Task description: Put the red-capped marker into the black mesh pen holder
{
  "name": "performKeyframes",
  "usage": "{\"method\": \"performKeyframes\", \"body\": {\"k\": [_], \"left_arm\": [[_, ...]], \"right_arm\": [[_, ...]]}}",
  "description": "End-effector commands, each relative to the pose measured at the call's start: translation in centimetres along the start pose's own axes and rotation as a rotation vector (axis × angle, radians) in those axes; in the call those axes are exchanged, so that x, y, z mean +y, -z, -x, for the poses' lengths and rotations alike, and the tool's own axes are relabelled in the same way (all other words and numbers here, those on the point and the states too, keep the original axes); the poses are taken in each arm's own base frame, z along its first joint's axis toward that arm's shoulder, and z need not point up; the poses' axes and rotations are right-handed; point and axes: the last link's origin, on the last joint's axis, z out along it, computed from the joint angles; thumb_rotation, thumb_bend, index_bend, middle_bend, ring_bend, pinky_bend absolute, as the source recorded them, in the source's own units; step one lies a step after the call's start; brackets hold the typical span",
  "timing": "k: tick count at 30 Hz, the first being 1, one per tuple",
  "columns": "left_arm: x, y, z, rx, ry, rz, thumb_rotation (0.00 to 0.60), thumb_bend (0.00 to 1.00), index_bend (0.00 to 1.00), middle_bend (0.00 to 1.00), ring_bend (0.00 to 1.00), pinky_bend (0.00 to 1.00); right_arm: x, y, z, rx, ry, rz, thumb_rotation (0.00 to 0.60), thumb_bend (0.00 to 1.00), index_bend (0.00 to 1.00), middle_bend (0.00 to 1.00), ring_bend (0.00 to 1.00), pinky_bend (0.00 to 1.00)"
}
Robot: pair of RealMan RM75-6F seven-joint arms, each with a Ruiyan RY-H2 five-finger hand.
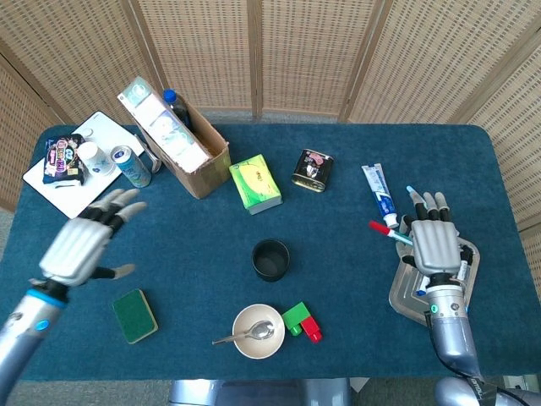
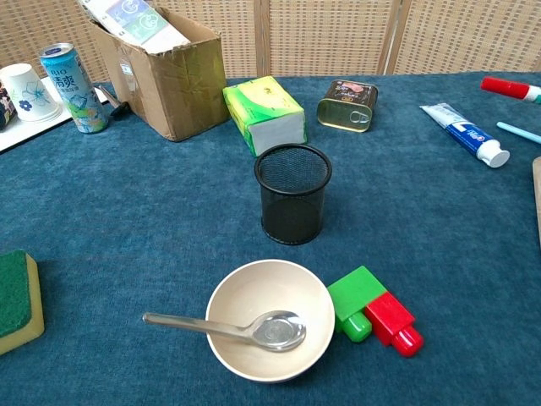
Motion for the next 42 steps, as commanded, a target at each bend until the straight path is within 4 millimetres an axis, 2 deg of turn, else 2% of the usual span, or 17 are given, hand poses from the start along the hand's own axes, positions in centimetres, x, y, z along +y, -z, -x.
{"method": "performKeyframes", "body": {"k": [1, 2, 4, 11, 15, 22, 31, 38, 42], "left_arm": [[-5.2, 5.6, -0.3, 0.025, -0.059, -0.207, 0.600, 0.12, 0.14, 0.00, 0.00, 0.18], [-5.8, 7.1, -0.2, 0.031, -0.054, -0.252, 0.600, 0.12, 0.14, 0.00, 0.00, 0.18], [-6.6, 8.8, 0.5, 0.017, -0.024, -0.297, 0.600, 0.12, 0.14, 0.00, 0.00, 0.18], [-7.3, 11.5, 1.2, 0.038, 0.008, -0.296, 0.600, 0.12, 0.14, 0.00, 0.00, 0.17], [-7.2, 11.9, 1.6, 0.035, 0.026, -0.286, 0.600, 0.13, 0.14, 0.00, 0.00, 0.17], [-7.1, 12.1, 2.4, 0.023, 0.043, -0.263, 0.600, 0.13, 0.14, 0.00, 0.00, 0.17], [-7.1, 12.3, 2.1, 0.042, 0.058, -0.249, 0.600, 0.12, 0.14, 0.00, 0.00, 0.17], [-7.4, 12.4, 2.0, 0.044, 0.070, -0.256, 0.600, 0.12, 0.14, 0.00, 0.00, 0.17], [-7.4, 12.3, 2.0, 0.027, 0.098, -0.240, 0.600, 0.12, 0.13, 0.00, 0.00, 0.17]], "right_arm": [[-0.6, 0.4, 0.5, -0.002, 0.045, -0.031, 0.600, 0.46, 0.55, 0.03, 0.00, 0.02], [-0.9, 0.6, 0.6, 0.003, 0.063, -0.042, 0.600, 0.46, 0.55, 0.03, 0.00, 0.02], [-1.5, 1.0, 0.8, 0.010, 0.097, -0.067, 0.600, 0.46, 0.55, 0.03, 0.00, 0.02], [-3.7, 1.8, 1.2, 0.032, 0.161, -0.144, 0.600, 0.46, 0.55, 0.03, 0.00, 0.02], [-5.4, 2.3, 1.1, 0.056, 0.186, -0.194, 0.600, 0.46, 0.55, 0.04, 0.00, 0.02], [-9.9, 3.5, 0.3, 0.120, 0.238, -0.318, 0.600, 0.47, 0.55, 0.05, 0.00, 0.03], [-14.9, 3.5, 0.0, 0.141, 0.280, -0.404, 0.600, 0.47, 0.55, 0.06, 0.00, 0.04], [-17.1, 3.1, 0.7, 0.162, 0.374, -0.418, 0.600, 0.47, 0.56, 0.06, 0.00, 0.05], [-18.0, 2.6, 1.1, 0.213, 0.486, -0.421, 0.600, 0.47, 0.55, 0.06, 0.00, 0.07]]}}
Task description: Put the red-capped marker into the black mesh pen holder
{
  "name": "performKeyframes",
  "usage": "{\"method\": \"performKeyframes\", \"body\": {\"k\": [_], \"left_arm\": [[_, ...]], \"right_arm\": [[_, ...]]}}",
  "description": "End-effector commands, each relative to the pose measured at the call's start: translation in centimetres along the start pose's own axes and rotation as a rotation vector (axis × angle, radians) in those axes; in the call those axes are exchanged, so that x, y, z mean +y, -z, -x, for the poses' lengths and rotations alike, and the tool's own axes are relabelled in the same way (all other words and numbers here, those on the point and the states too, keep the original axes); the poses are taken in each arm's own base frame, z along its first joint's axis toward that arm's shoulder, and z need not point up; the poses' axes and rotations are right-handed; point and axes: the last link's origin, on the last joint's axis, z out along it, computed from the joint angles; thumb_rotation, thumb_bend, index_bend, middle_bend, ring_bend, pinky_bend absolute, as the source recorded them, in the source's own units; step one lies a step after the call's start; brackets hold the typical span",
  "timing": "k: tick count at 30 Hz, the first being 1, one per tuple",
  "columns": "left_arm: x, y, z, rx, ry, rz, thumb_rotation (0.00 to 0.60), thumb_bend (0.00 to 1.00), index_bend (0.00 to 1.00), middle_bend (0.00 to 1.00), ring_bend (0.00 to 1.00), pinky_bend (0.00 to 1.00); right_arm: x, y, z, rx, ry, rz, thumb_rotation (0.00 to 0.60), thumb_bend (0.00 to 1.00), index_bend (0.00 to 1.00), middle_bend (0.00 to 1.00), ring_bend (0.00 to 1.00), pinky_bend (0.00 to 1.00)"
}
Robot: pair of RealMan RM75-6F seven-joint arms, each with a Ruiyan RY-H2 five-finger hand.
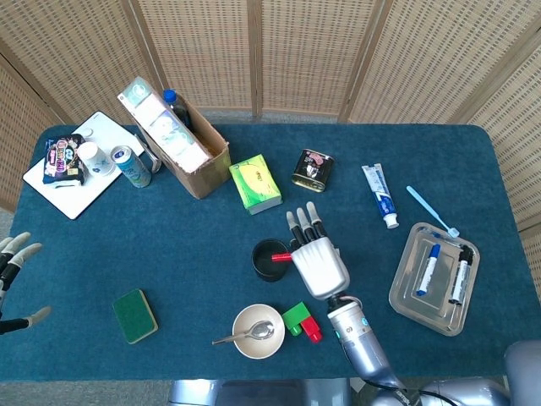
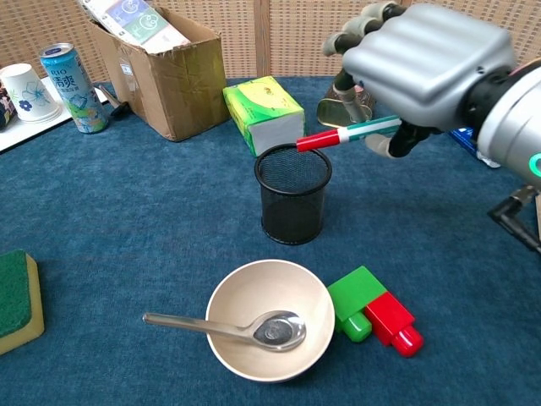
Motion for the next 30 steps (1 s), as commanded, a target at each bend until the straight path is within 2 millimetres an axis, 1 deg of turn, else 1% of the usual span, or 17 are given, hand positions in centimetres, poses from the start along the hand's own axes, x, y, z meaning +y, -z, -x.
{"method": "performKeyframes", "body": {"k": [1, 5, 9, 18, 30], "left_arm": [[0.0, 0.0, -0.1, -0.018, 0.017, 0.021, 0.600, 0.12, 0.13, 0.00, 0.00, 0.17], [-0.2, 0.0, -0.3, -0.019, 0.027, 0.025, 0.600, 0.12, 0.13, 0.00, 0.00, 0.17], [-0.3, 0.0, -0.5, -0.016, 0.036, 0.023, 0.600, 0.12, 0.13, 0.00, 0.00, 0.17], [-0.4, 0.0, -0.5, -0.019, 0.046, 0.025, 0.600, 0.12, 0.13, 0.00, 0.00, 0.17], [-0.6, 0.0, -0.8, -0.020, 0.061, 0.035, 0.600, 0.12, 0.13, 0.00, 0.00, 0.18]], "right_arm": [[-0.9, -1.0, 0.2, 0.032, 0.113, -0.007, 0.600, 0.47, 0.55, 0.06, 0.00, 0.08], [-1.1, -1.5, 0.4, 0.063, 0.223, -0.011, 0.600, 0.47, 0.56, 0.06, 0.00, 0.09], [-1.2, -1.7, 0.7, 0.059, 0.282, -0.007, 0.600, 0.47, 0.56, 0.06, 0.00, 0.09], [-2.6, -0.8, 0.6, 0.077, 0.364, -0.035, 0.600, 0.47, 0.56, 0.06, 0.00, 0.11], [-4.6, -0.1, 0.9, 0.118, 0.552, -0.076, 0.600, 0.47, 0.56, 0.06, 0.00, 0.13]]}}
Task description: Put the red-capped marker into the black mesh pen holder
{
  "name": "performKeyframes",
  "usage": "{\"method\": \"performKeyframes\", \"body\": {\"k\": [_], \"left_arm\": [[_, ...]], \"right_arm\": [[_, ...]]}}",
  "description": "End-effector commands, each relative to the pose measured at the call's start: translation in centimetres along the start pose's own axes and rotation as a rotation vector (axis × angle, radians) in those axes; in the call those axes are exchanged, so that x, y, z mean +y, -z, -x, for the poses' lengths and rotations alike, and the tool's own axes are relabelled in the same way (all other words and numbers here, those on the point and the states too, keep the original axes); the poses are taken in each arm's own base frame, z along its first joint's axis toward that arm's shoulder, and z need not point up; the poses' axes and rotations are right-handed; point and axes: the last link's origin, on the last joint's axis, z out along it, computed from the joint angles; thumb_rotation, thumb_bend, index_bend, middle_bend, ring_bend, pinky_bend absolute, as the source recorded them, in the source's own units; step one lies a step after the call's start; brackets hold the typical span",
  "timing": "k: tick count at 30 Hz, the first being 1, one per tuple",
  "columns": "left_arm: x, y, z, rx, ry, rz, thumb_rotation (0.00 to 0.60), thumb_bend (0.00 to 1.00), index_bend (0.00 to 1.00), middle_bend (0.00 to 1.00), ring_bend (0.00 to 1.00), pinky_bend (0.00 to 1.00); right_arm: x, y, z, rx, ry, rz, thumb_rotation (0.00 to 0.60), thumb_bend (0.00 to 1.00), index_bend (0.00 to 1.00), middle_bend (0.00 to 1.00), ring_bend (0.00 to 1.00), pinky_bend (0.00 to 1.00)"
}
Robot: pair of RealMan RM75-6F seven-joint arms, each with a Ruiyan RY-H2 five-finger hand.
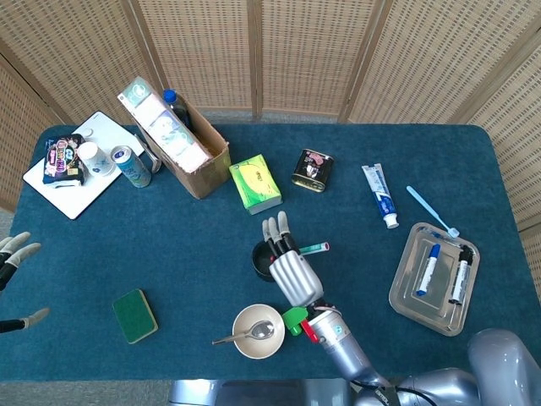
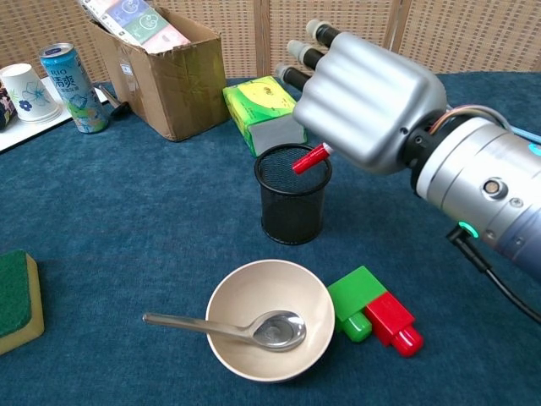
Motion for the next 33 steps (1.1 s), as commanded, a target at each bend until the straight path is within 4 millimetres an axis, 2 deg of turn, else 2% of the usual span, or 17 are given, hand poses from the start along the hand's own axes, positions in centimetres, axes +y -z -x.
{"method": "performKeyframes", "body": {"k": [1, 15, 23, 30, 33], "left_arm": [[0.0, 0.0, 0.0, -0.001, 0.001, 0.004, 0.600, 0.12, 0.13, 0.00, 0.00, 0.18], [-0.3, -0.1, -0.3, 0.004, 0.007, -0.002, 0.600, 0.12, 0.13, 0.00, 0.00, 0.18], [-0.3, 0.0, -0.4, 0.009, 0.006, 0.001, 0.600, 0.12, 0.13, 0.00, 0.00, 0.18], [-0.4, 0.0, -0.3, 0.009, 0.004, 0.000, 0.600, 0.12, 0.13, 0.00, 0.00, 0.18], [-0.4, 0.0, -0.3, 0.010, 0.004, 0.000, 0.600, 0.12, 0.13, 0.00, 0.00, 0.18]], "right_arm": [[-0.6, 0.2, -0.3, 0.013, 0.062, -0.004, 0.600, 0.48, 0.56, 0.06, 0.00, 0.13], [-2.3, 0.8, -0.8, 0.027, 0.381, 0.033, 0.600, 0.51, 0.55, 0.05, 0.00, 0.14], [-3.2, 1.3, -1.2, 0.041, 0.421, -0.002, 0.600, 0.51, 0.53, 0.04, 0.00, 0.14], [-3.4, 1.3, -1.4, 0.052, 0.428, -0.006, 0.600, 0.48, 0.36, 0.02, 0.00, 0.14], [-3.4, 1.3, -1.4, 0.053, 0.436, -0.014, 0.600, 0.47, 0.26, 0.01, 0.00, 0.14]]}}
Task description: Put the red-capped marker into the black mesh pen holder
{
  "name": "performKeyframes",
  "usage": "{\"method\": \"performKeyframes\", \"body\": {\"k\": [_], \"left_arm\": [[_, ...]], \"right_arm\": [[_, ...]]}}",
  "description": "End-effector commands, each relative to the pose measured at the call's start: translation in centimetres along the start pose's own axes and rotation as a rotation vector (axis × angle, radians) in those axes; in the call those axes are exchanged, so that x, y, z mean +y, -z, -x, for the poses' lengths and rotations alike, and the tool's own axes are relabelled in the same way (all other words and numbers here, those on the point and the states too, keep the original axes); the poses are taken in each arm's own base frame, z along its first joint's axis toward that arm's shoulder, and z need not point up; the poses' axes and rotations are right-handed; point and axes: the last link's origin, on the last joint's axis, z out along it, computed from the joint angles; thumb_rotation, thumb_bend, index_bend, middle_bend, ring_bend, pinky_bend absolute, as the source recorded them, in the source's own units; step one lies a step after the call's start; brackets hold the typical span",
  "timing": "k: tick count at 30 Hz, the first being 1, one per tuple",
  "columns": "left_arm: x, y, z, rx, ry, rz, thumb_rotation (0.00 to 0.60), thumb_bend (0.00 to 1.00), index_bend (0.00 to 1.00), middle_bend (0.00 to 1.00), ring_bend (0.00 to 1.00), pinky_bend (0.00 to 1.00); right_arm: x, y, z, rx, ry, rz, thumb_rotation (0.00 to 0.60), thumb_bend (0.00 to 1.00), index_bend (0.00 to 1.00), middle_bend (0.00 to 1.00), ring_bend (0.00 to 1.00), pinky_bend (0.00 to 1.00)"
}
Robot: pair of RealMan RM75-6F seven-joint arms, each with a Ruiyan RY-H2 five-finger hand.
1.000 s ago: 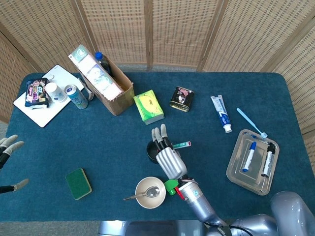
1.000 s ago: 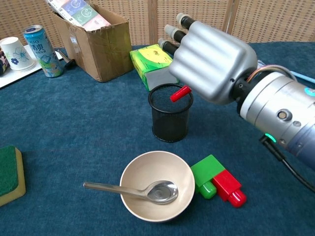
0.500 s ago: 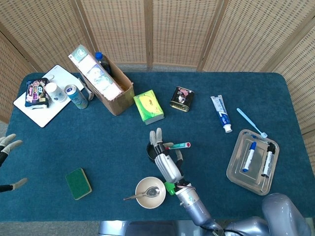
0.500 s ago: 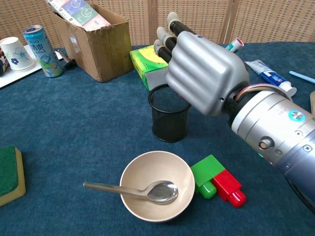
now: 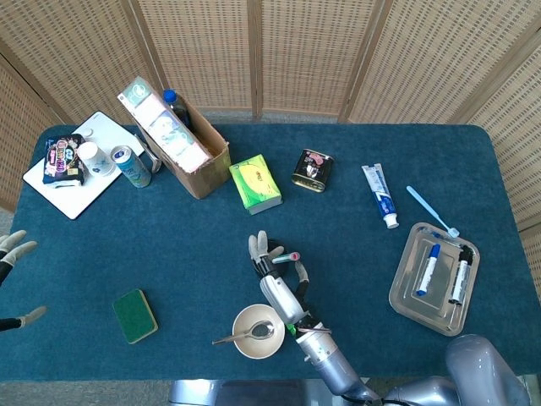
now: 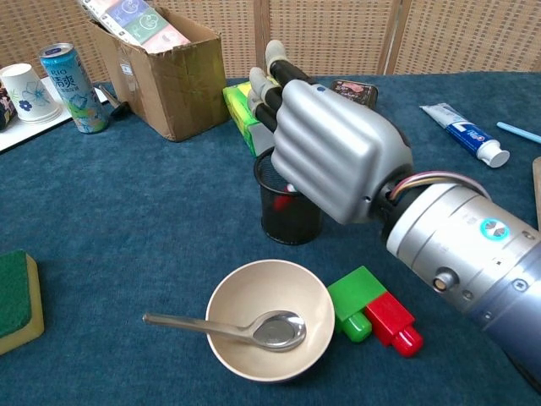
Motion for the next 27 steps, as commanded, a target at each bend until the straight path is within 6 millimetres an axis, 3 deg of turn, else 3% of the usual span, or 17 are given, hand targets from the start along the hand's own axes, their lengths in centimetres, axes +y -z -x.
{"method": "performKeyframes", "body": {"k": [1, 6, 15, 19, 27], "left_arm": [[0.0, 0.0, 0.0, 0.002, 0.000, 0.000, 0.600, 0.12, 0.13, 0.00, 0.00, 0.18], [-0.1, 0.1, -0.1, 0.003, 0.001, -0.001, 0.600, 0.12, 0.13, 0.00, 0.00, 0.18], [-0.3, 0.0, -0.1, -0.006, 0.011, 0.000, 0.600, 0.12, 0.13, 0.00, 0.00, 0.18], [-0.1, 0.1, -0.1, -0.009, 0.016, 0.009, 0.600, 0.12, 0.12, 0.00, 0.00, 0.18], [0.3, 0.3, 0.4, -0.020, 0.002, 0.019, 0.600, 0.12, 0.12, 0.00, 0.00, 0.18]], "right_arm": [[0.0, 0.1, 0.0, -0.002, 0.001, -0.007, 0.600, 0.47, 0.22, 0.01, 0.00, 0.14], [0.4, 0.0, -0.1, -0.008, -0.005, 0.002, 0.600, 0.47, 0.17, 0.00, 0.00, 0.14], [4.8, 0.7, 1.1, 0.103, -0.141, 0.039, 0.600, 0.45, 0.18, 0.01, 0.00, 0.14], [7.1, 0.7, 4.2, 0.246, -0.289, 0.036, 0.600, 0.45, 0.20, 0.01, 0.00, 0.15], [9.6, 1.6, 10.9, 0.281, -0.587, 0.070, 0.600, 0.44, 0.21, 0.06, 0.00, 0.22]]}}
